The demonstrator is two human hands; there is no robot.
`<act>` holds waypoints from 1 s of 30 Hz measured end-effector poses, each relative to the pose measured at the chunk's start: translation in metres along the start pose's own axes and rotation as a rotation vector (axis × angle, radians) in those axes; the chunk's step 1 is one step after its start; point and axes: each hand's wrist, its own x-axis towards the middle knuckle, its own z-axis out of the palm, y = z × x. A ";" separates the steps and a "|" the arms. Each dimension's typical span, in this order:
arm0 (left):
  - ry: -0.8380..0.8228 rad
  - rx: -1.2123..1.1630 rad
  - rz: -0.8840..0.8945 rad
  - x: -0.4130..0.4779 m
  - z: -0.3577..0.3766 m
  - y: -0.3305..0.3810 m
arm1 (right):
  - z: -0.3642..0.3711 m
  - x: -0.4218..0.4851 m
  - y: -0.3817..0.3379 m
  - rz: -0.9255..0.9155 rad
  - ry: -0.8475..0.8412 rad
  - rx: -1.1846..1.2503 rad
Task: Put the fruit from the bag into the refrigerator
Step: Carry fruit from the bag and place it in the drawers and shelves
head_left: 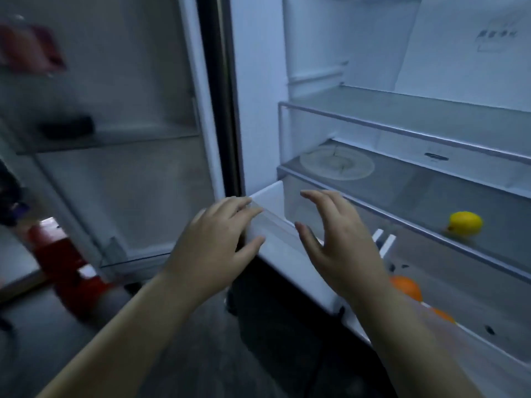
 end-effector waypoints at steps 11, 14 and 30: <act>0.150 0.200 -0.435 -0.203 -0.134 -0.164 | 0.137 0.017 -0.240 -0.332 -0.271 0.130; 0.171 0.298 -0.558 -0.280 -0.178 -0.217 | 0.188 0.004 -0.329 -0.407 -0.357 0.203; 0.196 0.618 -1.222 -0.583 -0.322 -0.364 | 0.370 -0.051 -0.661 -0.890 -0.598 0.415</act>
